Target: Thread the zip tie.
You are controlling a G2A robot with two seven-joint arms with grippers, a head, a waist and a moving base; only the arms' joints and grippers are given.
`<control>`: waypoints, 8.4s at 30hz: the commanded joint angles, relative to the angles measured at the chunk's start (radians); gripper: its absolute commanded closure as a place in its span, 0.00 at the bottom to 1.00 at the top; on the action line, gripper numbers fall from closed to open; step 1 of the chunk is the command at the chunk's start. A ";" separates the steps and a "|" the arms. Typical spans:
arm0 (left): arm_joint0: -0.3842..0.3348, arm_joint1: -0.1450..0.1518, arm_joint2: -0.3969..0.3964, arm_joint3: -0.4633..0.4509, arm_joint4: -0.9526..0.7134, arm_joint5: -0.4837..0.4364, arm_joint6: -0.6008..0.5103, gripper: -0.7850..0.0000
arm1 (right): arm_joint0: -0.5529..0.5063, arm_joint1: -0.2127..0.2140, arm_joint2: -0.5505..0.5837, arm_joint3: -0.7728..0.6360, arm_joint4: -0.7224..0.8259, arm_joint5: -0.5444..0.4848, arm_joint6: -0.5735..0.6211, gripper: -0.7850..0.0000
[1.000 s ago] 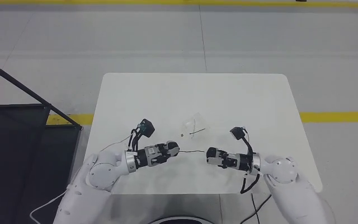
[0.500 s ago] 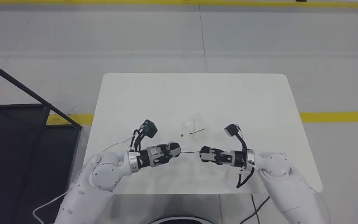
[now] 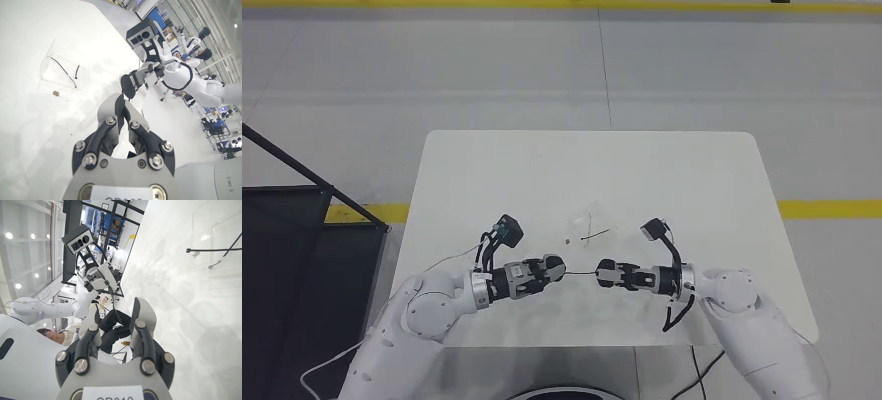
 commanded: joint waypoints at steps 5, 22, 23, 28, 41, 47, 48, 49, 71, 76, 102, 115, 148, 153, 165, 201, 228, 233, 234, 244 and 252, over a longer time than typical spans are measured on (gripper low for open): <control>0.000 0.004 0.003 0.001 0.005 -0.005 0.010 1.00 | 0.000 0.001 -0.006 -0.005 -0.005 0.003 -0.011 0.65; -0.003 0.016 0.015 -0.001 0.006 -0.007 0.023 1.00 | 0.006 0.006 -0.017 -0.003 0.008 0.001 -0.002 0.98; -0.003 0.017 0.015 -0.002 0.005 -0.008 0.023 1.00 | 0.007 0.006 -0.018 -0.003 0.008 0.001 -0.002 1.00; -0.003 0.020 0.017 -0.001 0.002 -0.018 0.029 1.00 | 0.010 0.008 -0.021 -0.001 0.008 0.000 -0.002 1.00; 0.027 0.017 0.002 0.030 -0.086 -0.028 0.210 0.00 | -0.049 0.016 0.013 -0.038 0.000 -0.087 -0.097 1.00; 0.037 0.009 0.029 0.076 -0.144 -0.049 0.289 0.00 | -0.102 0.018 0.035 -0.077 -0.022 -0.162 -0.197 1.00; 0.036 0.007 0.038 0.084 -0.150 -0.050 0.300 0.00 | -0.110 0.018 0.038 -0.082 -0.034 -0.172 -0.217 1.00; 0.035 0.004 0.046 0.093 -0.159 -0.051 0.316 0.00 | -0.119 0.017 0.040 -0.089 -0.039 -0.190 -0.243 1.00; 0.034 -0.014 0.117 0.114 -0.162 -0.007 0.405 0.00 | -0.180 0.002 0.024 -0.136 -0.180 -0.269 -0.484 1.00; 0.038 -0.032 0.157 0.131 -0.148 -0.047 0.541 0.02 | -0.199 -0.013 -0.008 -0.142 -0.232 -0.299 -0.610 1.00; 0.009 -0.078 0.262 0.203 -0.116 -0.125 0.720 0.28 | -0.205 -0.040 -0.058 -0.133 -0.311 -0.300 -0.757 1.00; -0.014 -0.105 0.295 0.248 -0.093 -0.128 0.787 0.60 | -0.183 -0.045 -0.064 -0.103 -0.252 -0.276 -0.724 1.00; -0.038 -0.140 0.289 0.299 -0.125 -0.148 0.767 0.75 | -0.180 -0.052 -0.057 -0.096 -0.238 -0.263 -0.691 1.00; -0.037 -0.143 0.285 0.300 -0.125 -0.149 0.760 0.75 | -0.181 -0.053 -0.056 -0.095 -0.236 -0.263 -0.694 1.00; -0.031 -0.151 0.276 0.300 -0.120 -0.146 0.758 1.00 | -0.183 -0.056 -0.052 -0.092 -0.233 -0.261 -0.689 1.00; 0.109 -0.121 0.028 0.135 0.225 -0.107 0.847 1.00 | -0.296 -0.021 0.149 -0.360 -0.560 -0.053 -0.734 0.00; 0.210 -0.100 -0.106 0.109 0.166 -0.086 0.825 1.00 | -0.050 -0.048 -0.104 -0.598 -1.234 0.500 -0.303 0.00; 0.221 -0.097 -0.129 0.113 0.149 -0.090 0.820 1.00 | 0.027 -0.067 -0.184 -0.559 -1.299 0.581 -0.220 0.00; 0.221 -0.097 -0.129 0.113 0.148 -0.090 0.819 1.00 | 0.027 -0.067 -0.184 -0.559 -1.299 0.581 -0.220 0.00; 0.221 -0.097 -0.129 0.113 0.148 -0.090 0.819 1.00 | 0.030 -0.068 -0.210 -0.552 -1.355 0.561 -0.203 0.00; 0.221 -0.097 -0.129 0.113 0.148 -0.090 0.819 1.00 | 0.197 -0.111 -0.353 -0.510 -1.466 0.571 0.007 0.00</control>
